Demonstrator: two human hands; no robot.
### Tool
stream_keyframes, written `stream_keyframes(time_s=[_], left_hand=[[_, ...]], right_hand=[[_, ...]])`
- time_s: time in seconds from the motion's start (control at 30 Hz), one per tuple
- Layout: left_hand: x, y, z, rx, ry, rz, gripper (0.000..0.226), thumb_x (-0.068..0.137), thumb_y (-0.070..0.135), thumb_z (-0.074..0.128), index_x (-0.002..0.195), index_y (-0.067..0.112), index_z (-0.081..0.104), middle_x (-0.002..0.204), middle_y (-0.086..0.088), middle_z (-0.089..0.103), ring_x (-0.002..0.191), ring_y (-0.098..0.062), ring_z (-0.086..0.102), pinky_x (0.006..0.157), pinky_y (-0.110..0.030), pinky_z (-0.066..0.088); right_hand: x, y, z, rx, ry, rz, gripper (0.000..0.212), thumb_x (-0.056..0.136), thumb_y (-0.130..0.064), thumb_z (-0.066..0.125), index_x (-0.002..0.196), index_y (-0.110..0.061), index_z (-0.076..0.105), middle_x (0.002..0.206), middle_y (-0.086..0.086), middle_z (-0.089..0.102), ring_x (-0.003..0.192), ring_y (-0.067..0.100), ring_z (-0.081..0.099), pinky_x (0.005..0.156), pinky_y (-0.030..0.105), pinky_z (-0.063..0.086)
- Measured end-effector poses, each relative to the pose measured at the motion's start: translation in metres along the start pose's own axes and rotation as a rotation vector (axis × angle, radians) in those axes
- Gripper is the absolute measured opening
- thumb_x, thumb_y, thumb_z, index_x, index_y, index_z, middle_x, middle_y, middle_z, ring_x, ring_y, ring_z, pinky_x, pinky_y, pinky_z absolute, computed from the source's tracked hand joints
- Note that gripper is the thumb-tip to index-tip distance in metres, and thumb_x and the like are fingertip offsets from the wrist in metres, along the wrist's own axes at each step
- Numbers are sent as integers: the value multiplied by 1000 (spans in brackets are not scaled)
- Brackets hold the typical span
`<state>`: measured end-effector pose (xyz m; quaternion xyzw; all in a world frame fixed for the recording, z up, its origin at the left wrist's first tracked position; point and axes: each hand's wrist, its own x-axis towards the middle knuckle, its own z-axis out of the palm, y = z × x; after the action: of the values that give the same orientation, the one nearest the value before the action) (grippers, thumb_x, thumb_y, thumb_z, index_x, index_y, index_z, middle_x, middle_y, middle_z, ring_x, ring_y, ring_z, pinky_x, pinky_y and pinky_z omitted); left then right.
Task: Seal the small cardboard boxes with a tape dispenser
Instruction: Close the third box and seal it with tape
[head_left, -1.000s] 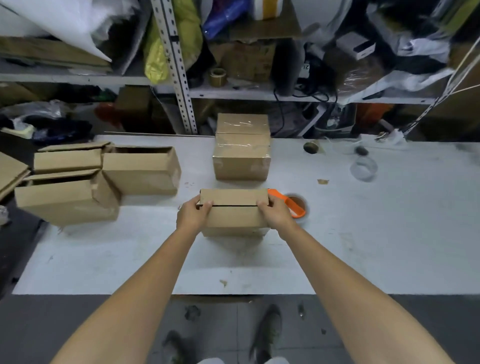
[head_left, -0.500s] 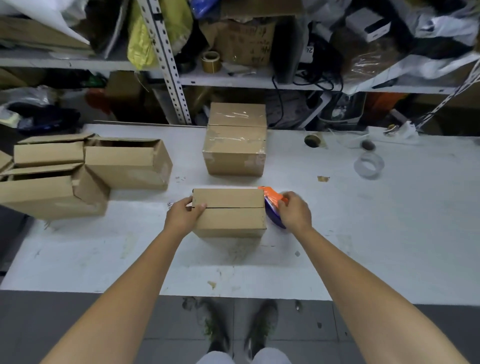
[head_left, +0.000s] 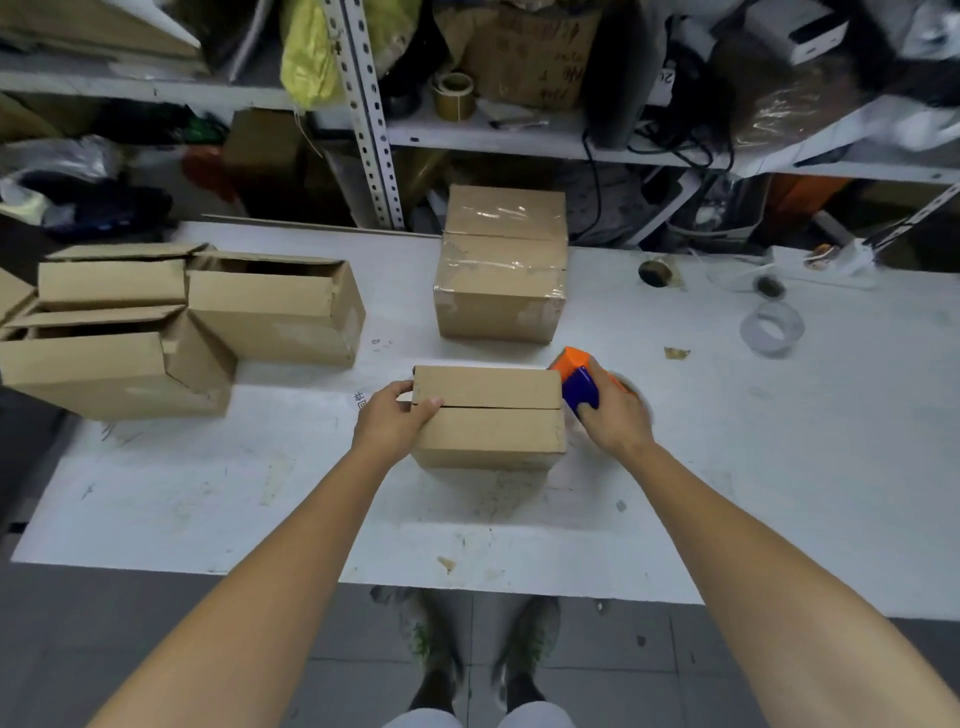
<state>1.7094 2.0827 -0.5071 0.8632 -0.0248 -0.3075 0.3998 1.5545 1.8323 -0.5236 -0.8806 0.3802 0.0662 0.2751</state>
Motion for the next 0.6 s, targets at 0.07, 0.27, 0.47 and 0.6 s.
stream_keyframes(time_s=[0.07, 0.27, 0.47, 0.6], left_hand=[[-1, 2, -2, 6, -15, -2, 55, 86, 48, 69, 135, 27, 54, 100, 6, 66, 99, -20, 64, 94, -41, 52], [-9, 7, -5, 6, -39, 8, 55, 88, 45, 68, 137, 25, 52, 98, 6, 63, 95, -20, 63, 81, -34, 50], [-7, 10, -4, 29, -47, -11, 55, 86, 47, 68, 136, 27, 53, 93, 7, 61, 100, -22, 62, 83, -34, 51], [-9, 11, -7, 38, -52, -16, 51, 87, 46, 66, 133, 28, 54, 100, 3, 66, 102, -23, 63, 87, -35, 53]], right_hand=[[-8, -6, -31, 233, 53, 38, 65, 92, -25, 58, 151, -36, 31, 121, -3, 61, 103, 23, 60, 79, 37, 54], [-32, -59, -118, 436, -38, -93, 50, 84, -47, 74, 128, -37, 52, 109, -16, 63, 93, 8, 63, 66, 23, 50], [-36, -121, -128, 181, -447, -260, 54, 81, -51, 75, 129, -39, 54, 108, -18, 63, 96, 12, 64, 69, 21, 51], [-28, -141, -94, 25, -579, -319, 59, 82, -53, 74, 135, -38, 52, 109, -17, 64, 98, 11, 63, 78, 25, 54]])
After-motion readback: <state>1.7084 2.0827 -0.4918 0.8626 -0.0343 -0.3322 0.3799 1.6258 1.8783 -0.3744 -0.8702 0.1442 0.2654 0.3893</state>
